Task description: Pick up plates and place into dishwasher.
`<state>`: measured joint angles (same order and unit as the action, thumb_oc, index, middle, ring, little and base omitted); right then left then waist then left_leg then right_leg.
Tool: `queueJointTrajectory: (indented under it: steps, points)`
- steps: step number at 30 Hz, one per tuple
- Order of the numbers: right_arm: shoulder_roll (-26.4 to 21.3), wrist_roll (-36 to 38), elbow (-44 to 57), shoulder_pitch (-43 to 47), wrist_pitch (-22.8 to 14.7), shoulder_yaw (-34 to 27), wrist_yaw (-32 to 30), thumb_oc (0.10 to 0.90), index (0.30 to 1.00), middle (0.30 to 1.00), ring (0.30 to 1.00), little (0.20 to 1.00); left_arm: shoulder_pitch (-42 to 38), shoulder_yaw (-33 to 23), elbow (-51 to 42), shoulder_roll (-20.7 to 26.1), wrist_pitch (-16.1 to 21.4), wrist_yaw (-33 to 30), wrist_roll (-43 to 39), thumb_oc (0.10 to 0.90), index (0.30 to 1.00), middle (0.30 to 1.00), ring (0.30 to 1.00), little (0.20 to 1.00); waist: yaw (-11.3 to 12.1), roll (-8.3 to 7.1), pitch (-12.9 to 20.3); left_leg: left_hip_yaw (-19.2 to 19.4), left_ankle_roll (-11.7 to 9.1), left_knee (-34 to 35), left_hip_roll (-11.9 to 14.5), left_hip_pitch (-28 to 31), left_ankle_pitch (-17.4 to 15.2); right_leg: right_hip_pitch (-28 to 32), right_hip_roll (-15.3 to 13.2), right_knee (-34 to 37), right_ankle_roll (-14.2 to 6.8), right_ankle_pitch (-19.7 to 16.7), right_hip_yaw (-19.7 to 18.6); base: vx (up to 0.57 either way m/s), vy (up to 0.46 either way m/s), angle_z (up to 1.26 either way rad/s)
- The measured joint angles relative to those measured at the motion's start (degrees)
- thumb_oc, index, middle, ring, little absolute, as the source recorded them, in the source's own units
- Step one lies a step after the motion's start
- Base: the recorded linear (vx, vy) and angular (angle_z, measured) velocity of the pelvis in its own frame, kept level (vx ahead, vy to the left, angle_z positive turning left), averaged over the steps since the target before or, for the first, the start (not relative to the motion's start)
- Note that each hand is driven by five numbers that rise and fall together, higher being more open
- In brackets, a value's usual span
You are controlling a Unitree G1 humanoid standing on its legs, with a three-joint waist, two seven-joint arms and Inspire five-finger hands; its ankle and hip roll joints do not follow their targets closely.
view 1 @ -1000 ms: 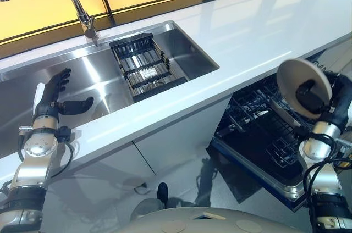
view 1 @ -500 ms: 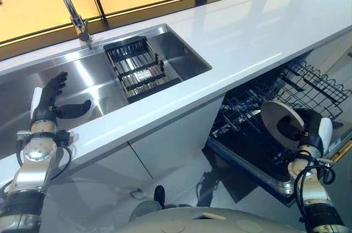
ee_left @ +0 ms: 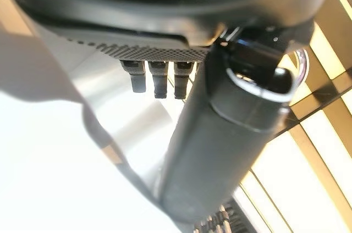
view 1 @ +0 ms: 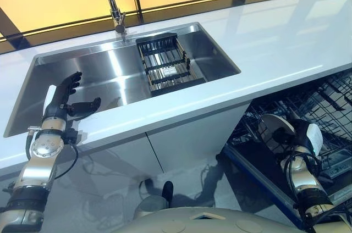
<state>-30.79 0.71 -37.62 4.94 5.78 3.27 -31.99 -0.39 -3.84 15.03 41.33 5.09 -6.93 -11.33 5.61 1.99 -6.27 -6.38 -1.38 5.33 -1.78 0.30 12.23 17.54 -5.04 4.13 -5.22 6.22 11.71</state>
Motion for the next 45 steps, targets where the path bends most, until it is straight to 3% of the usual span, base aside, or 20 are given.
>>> queueJointTrajectory:
  steps: [9, 20, 27, 31, 37, 45]
  points:
    - [0.13, 2.99, 4.8, -0.34, -0.44, -1.25, -0.55, 0.8, 0.9, 0.9, 0.9, 0.9, -0.11, -0.8, -0.17, 0.0, 0.0, 0.0, 0.02, 0.8, 0.9, 0.9, 0.9, 0.9, -0.48, -0.01, -1.56, 0.25, 0.24, 0.08, -0.11, 0.0, -0.13, -0.12, -0.19, -0.14, 0.0, -0.01, -0.2, 0.0, 0.0, -0.01]
    - [2.74, 9.03, 18.52, -3.71, -8.95, -8.81, 1.54, 0.8, 0.9, 0.9, 0.9, 0.9, 0.67, -2.14, -0.18, -0.09, 0.0, 0.45, 0.16, 0.8, 0.9, 0.9, 0.9, 0.9, -3.27, -1.67, -2.96, 3.1, 0.29, 0.08, 0.8, 1.4, -0.86, -0.25, -0.46, -0.38, -0.02, -0.03, -3.44, -0.01, -0.003, -0.14]
    - [3.56, 10.88, 18.84, -9.12, -9.77, -12.93, 2.39, 0.8, 0.9, 0.9, 0.9, 0.9, 2.79, -4.06, -0.18, -0.15, 0.0, 1.17, 0.2, 0.8, 0.9, 0.9, 0.9, 0.9, -5.35, -1.89, -2.89, 6.21, 0.3, 0.08, 1.67, 2.29, -1.37, -1.39, -0.54, -1.23, 0.13, -0.17, -6.59, -0.02, -0.011, -0.24]
    - [7.22, 15.84, 18.54, -10.76, -10.42, -14.24, 0.05, 0.8, 0.9, 0.9, 0.9, 0.9, 3.32, -4.54, -0.18, -0.18, 0.0, 1.18, 0.2, 0.8, 0.9, 0.9, 0.9, 0.9, -7.14, -1.9, -2.78, 6.72, 0.05, 0.1, 1.97, 2.46, -1.54, -1.59, -0.26, -1.26, 0.16, -0.19, -7.18, -0.01, -0.008, -0.1]
    - [10.76, 25.73, 14.41, -12.22, -15.74, -14.38, -1.48, 0.8, 0.9, 0.9, 0.9, 0.9, 3.53, -4.59, -0.18, -0.21, 0.0, 1.18, 0.2, 0.8, 0.9, 0.9, 0.9, 0.9, -7.99, -1.44, -2.4, 7.79, -0.06, 0.11, 2.59, 2.48, -1.61, -2.1, -0.17, -1.27, 0.43, -0.43, -8.13, -0.01, -0.003, -0.09]
    - [12.74, 28.86, 8.64, -12.32, -16.97, -13.41, -0.51, 0.8, 0.9, 0.9, 0.9, 0.9, 3.88, -4.58, -0.18, -0.21, -0.37, 1.18, 0.17, 0.8, 0.9, 0.9, 0.9, 0.9, -7.94, 0.1, -1.38, 7.73, -0.08, 0.12, 2.61, 2.38, -1.62, -2.15, -0.16, -1.26, 0.44, -0.43, -8.04, 0.0, 0.0, 0.0]
